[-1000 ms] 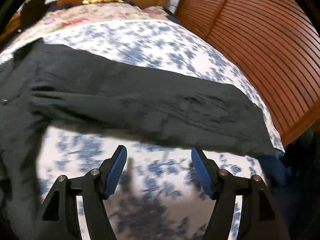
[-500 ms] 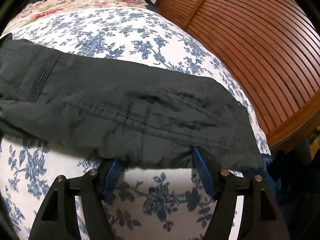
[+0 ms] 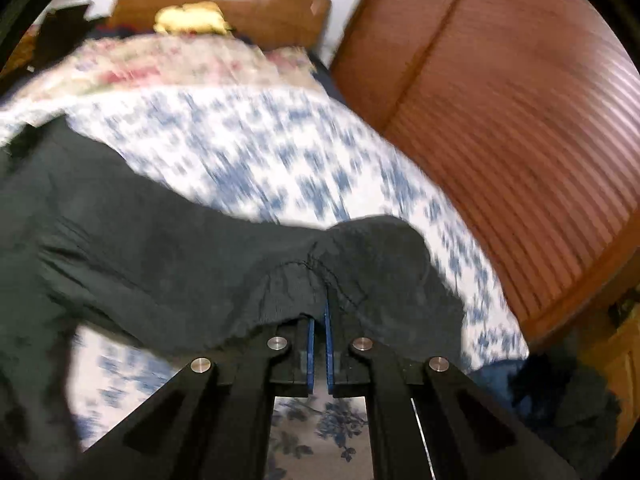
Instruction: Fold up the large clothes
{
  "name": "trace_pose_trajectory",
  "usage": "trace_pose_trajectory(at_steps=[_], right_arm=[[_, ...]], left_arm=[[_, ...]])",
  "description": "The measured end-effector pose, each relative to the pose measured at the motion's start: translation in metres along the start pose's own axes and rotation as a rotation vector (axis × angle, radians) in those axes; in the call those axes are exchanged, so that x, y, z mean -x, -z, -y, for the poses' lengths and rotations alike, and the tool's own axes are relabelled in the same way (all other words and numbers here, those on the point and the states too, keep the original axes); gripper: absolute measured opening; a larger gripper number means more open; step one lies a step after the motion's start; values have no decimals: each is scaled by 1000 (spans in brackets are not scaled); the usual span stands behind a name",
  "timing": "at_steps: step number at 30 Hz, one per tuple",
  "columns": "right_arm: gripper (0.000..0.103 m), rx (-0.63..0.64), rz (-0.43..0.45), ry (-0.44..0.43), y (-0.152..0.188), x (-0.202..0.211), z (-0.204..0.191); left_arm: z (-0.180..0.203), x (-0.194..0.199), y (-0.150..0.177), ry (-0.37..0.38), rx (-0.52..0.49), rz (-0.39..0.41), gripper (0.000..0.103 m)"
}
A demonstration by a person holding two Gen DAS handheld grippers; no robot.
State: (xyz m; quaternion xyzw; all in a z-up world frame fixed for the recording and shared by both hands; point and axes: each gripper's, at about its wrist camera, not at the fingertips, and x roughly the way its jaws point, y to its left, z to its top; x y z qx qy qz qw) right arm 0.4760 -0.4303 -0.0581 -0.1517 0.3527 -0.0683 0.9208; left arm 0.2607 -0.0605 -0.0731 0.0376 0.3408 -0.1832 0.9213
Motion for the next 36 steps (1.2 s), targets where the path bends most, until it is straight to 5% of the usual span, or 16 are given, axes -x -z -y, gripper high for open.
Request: trace_pose_trajectory(at_steps=[13,18,25,28,33,36], right_arm=[[3,144,290,-358,-4,146,-97],[3,203,246,-470,26,160,-139],[5,214,144,-502,39,133,-166],[12,202,118,-504,25,131,-177],[46,175,97,-519,18,135,-174],[52,172,123,-551,21,148,-172]], left_arm=[[2,17,-3,9,-1,44,63],[-2,21,-4,10,10,54,63],[-4,25,-3,9,14,61,63],[-4,27,-4,9,13,64,63],[-4,27,-4,10,13,64,63],[-3,28,-4,9,12,64,63]])
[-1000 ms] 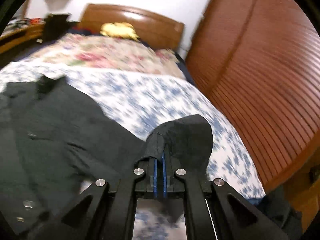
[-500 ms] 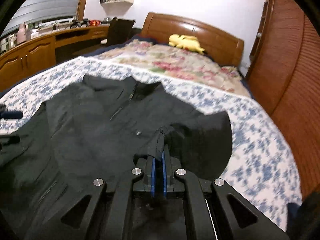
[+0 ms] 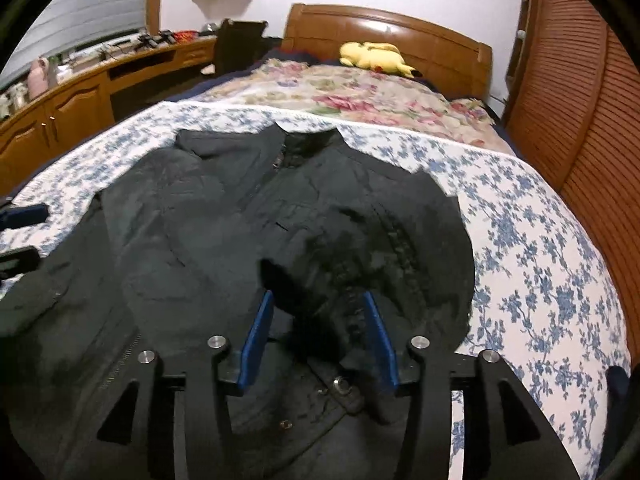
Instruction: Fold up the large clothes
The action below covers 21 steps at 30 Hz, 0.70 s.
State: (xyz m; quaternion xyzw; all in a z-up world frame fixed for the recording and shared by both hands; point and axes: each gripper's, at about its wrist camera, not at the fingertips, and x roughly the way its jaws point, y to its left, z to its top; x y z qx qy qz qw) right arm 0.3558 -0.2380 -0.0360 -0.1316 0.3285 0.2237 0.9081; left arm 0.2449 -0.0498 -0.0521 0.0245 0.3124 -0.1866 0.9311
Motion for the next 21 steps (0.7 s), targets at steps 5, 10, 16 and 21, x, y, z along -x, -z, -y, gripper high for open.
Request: trace_pose_trajectory(at_steps=[5,10,16,21], right_arm=[[61,0,57,25,-9,13,11],[66,-66,26,108,-7,-4,40],[68,-181,-87,157,7,-51,71],[72,-295,-189,132,15,-90,93]], left_arm=[[1,-2,-1,-2,1,-5,63],[2,-4,-1,-2,1,-7,63],[3,-5,-1,-2,-1,-6,63],[3,-5,-1,-1,-1,-9,63]])
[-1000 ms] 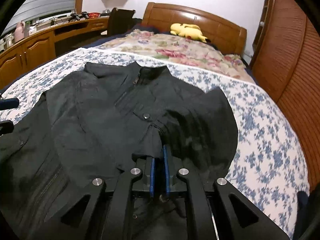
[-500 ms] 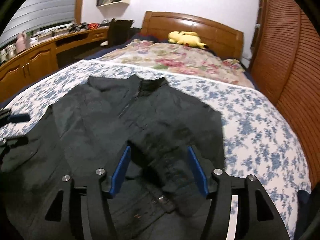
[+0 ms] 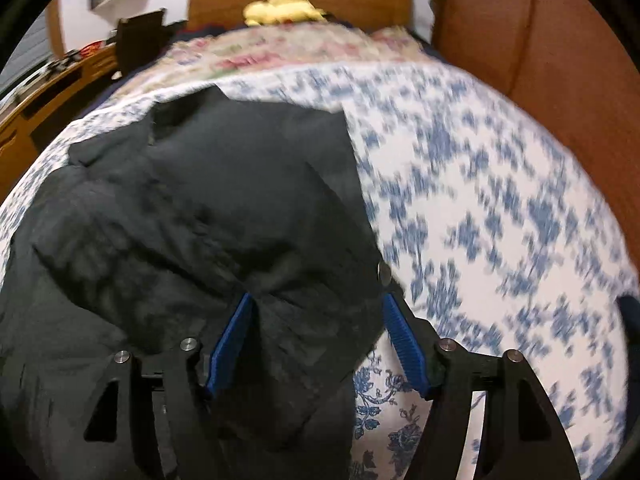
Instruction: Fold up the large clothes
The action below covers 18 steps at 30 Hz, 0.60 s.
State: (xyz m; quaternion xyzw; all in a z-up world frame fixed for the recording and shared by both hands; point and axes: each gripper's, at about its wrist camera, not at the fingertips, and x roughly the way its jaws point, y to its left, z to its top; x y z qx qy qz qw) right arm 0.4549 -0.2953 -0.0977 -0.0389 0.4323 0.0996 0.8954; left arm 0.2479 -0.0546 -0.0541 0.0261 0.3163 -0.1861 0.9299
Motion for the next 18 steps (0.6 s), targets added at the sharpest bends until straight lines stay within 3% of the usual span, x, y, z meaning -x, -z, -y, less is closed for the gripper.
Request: trace_pose_trajectory(at_steps=[5,13,16,18], right_arm=[[75,-90,-95,-60,0,-34,15],[75,-39,-103,-47,-2,-41,3],[62,-22,-104,-73,10,-35,2],[45,5,-102,-86,13,-29,-1]], left_arm=[[0,-1,-1,2,-2,-1,63],[0,-1,0,3,-1,0,63],[0,-1,0,3,-1,0,63],[0,-1,-1,1,-3,-1,63]])
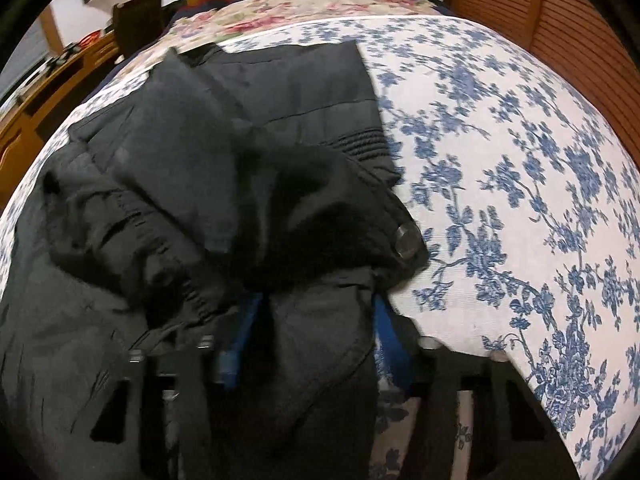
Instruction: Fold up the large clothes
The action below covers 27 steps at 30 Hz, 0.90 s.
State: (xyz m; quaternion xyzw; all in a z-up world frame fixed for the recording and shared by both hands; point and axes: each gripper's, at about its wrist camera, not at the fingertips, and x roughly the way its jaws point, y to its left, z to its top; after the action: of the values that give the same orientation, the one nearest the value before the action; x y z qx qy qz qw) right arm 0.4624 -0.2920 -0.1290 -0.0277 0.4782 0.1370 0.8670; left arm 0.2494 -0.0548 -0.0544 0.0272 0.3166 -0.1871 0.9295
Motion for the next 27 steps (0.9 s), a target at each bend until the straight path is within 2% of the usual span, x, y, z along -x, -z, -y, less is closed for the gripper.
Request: trace_pose_trajectory(at_steps=[3,8,14,23,27], right_arm=[[28,63,10,39,4,9,-9],[15,117,136,103,-1,50,-19],[14,215,305,129,-10,111,-54],[13,381,478,42,-2,181,-136],[12,449,535,6,7,207,-158]], left_arm=[[-1,2,0,0,-1,4,63],[-6,11,1,3,0,22,63],[-19,26,4,-8,7,43,63],[-38,46,6,-25,39,76,63],[-46,52,8,-35,46,85,63]])
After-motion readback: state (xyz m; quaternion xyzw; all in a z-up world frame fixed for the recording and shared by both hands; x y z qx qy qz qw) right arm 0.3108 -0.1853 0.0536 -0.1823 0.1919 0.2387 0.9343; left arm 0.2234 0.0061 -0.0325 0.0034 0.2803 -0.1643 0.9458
